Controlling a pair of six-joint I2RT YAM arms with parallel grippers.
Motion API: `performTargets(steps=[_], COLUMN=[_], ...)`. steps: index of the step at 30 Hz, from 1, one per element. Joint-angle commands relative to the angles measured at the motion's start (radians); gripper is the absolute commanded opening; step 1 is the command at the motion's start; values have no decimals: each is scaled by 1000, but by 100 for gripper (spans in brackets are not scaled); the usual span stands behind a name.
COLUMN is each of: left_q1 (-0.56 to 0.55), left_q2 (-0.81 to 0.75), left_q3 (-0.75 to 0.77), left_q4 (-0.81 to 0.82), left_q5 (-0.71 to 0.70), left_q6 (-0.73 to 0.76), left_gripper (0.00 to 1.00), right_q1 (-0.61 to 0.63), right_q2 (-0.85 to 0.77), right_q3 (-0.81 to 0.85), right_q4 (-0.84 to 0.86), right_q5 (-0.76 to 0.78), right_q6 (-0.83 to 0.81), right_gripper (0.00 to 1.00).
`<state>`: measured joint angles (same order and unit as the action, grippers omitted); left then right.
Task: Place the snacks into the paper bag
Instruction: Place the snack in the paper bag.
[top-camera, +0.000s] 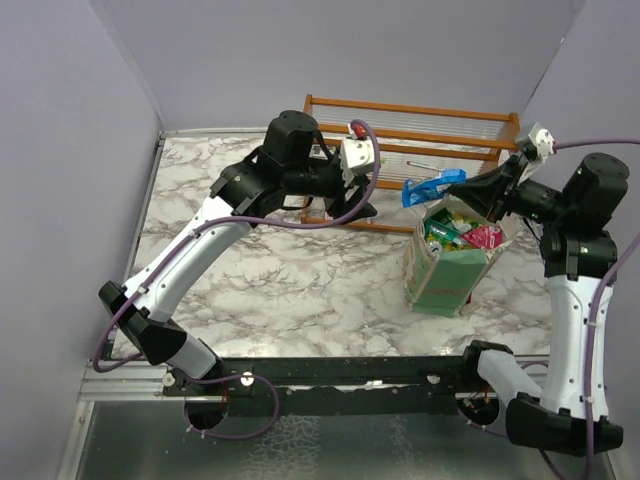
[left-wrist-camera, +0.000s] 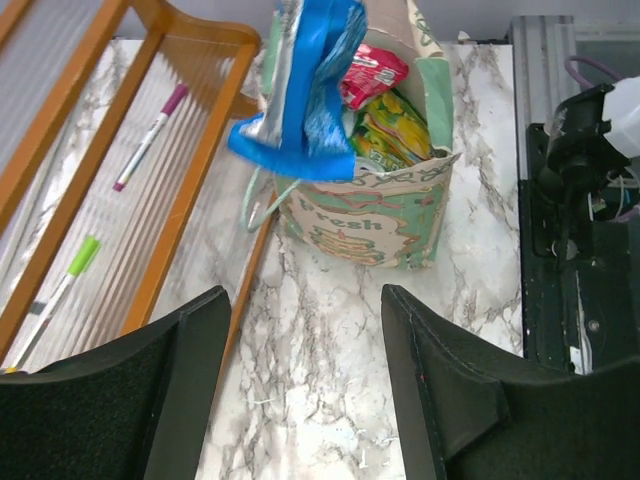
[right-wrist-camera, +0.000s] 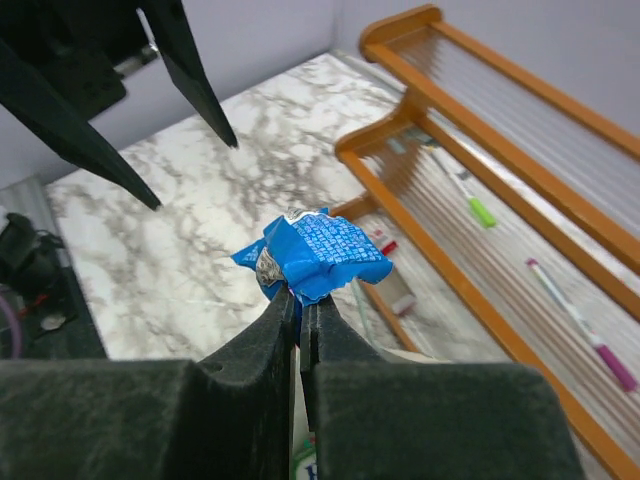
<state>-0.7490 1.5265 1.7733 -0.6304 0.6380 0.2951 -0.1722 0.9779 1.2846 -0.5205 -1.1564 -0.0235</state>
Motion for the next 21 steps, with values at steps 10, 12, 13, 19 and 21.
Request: performTargets(steps=[10,12,13,19,21], left_q1=[144,175,188,231,240], left_q2=[-127,-140,-145,-164,-168], left_q3=[-68,-81,-87,-115,-123], left_q4=[24,39,43,55,56], left_q5=[-109,-108,-106,-135,-136], left_q6=[-23,-40,-44,-50,-47], left_gripper=[89,90,90,90,90], right_q1=[-133,-141,-145,-162,-168], right_q2=[-132,-135,-136,-153,-161], right_q3=[70,73,73,41,22], right_q4=[-283,-327,-350,-441,-454], right_q5=[385,443,466,563,584], right_q6=[-324,-368,-389,-488,-511], right_gripper=[1,1,1,1,1])
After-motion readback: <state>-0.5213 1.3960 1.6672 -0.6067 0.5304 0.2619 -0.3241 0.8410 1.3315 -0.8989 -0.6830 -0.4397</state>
